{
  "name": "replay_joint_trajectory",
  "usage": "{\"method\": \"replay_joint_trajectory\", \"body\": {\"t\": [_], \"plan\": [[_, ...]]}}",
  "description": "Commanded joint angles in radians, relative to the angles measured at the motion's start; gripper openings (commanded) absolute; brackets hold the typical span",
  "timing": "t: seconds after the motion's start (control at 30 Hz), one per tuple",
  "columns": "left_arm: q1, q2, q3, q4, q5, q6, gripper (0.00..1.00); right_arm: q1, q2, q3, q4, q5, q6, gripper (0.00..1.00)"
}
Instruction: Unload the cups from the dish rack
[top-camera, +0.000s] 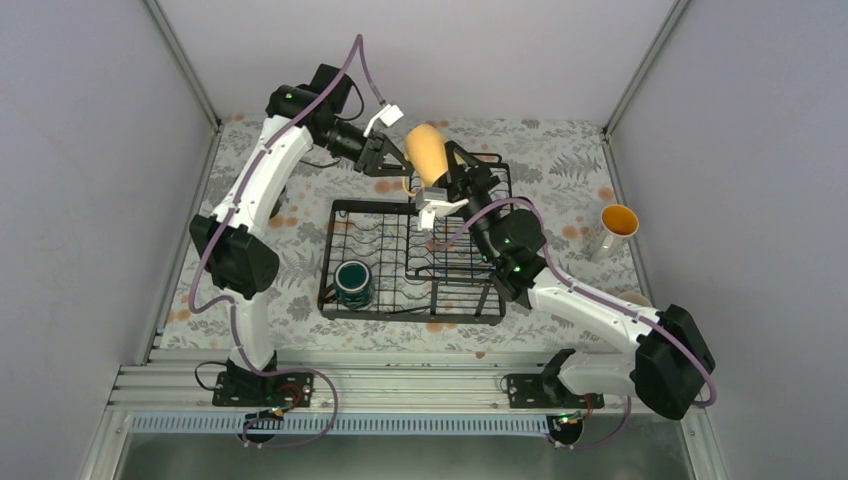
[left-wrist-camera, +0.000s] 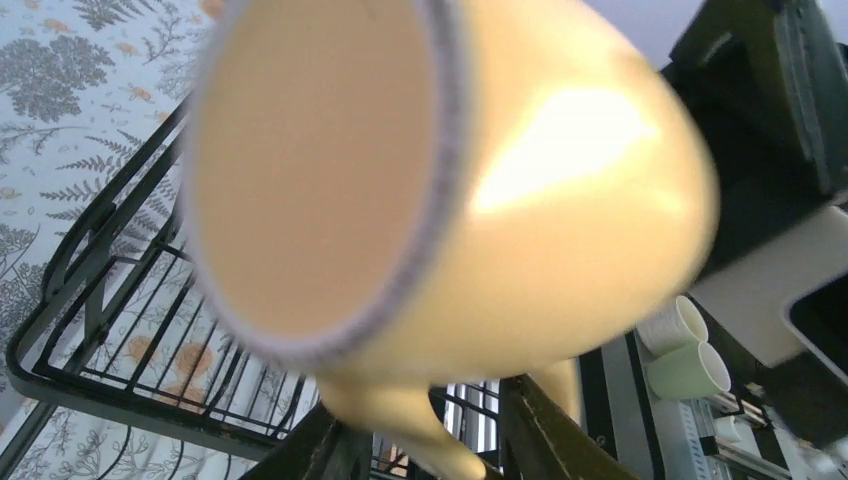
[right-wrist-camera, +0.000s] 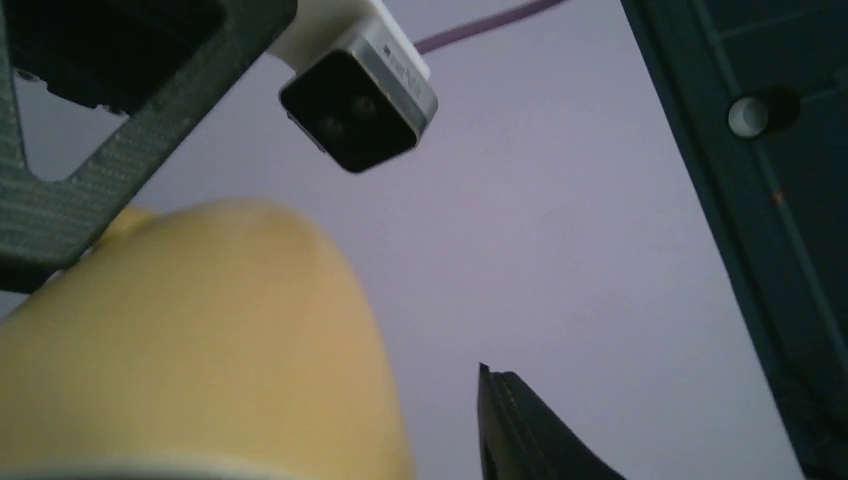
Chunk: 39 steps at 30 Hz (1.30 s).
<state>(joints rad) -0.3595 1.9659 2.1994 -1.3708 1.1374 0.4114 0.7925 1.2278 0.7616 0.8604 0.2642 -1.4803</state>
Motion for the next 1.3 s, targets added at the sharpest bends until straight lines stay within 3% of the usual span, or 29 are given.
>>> {"method": "replay_joint_trajectory", "body": {"t": [0.0, 0.23, 0.43, 0.53, 0.6, 0.7, 0.77, 0.8, 0.93, 1.03, 1.27], "plan": [[-0.014, 0.015, 0.049, 0.010, -0.002, 0.027, 0.34, 0.030, -0.017, 0.000, 0.141, -0.034, -0.023, 0.26], [-0.016, 0.016, 0.057, 0.011, 0.003, 0.039, 0.34, 0.034, -0.018, 0.028, 0.090, -0.029, -0.001, 0.05], [-0.015, 0.002, 0.052, 0.011, -0.012, 0.042, 0.34, 0.033, -0.022, 0.045, 0.020, -0.015, 0.029, 0.04], [-0.012, -0.011, 0.063, 0.012, -0.054, 0.050, 0.44, 0.034, -0.026, 0.065, -0.013, 0.005, 0.039, 0.04], [-0.005, -0.024, 0.092, 0.012, -0.123, 0.057, 0.62, 0.034, -0.033, 0.102, -0.095, 0.030, 0.064, 0.04], [0.023, -0.056, 0.136, 0.013, -0.229, 0.073, 0.79, 0.034, -0.039, 0.202, -0.275, 0.055, 0.135, 0.04], [0.043, -0.079, 0.173, 0.013, -0.337, 0.090, 0.97, 0.033, -0.033, 0.282, -0.431, 0.049, 0.185, 0.04], [0.051, -0.093, 0.194, 0.013, -0.391, 0.098, 1.00, 0.034, -0.028, 0.327, -0.512, 0.038, 0.209, 0.04], [0.110, -0.164, 0.242, 0.018, -0.602, 0.133, 1.00, 0.034, 0.021, 0.549, -0.832, -0.032, 0.330, 0.04], [0.174, -0.269, 0.186, 0.085, -0.758, 0.145, 1.00, 0.034, 0.097, 0.765, -1.101, -0.128, 0.393, 0.03], [0.225, -0.664, -0.319, 0.562, -1.257, 0.259, 1.00, 0.065, 0.510, 1.538, -1.771, -0.345, 0.528, 0.03]]}}
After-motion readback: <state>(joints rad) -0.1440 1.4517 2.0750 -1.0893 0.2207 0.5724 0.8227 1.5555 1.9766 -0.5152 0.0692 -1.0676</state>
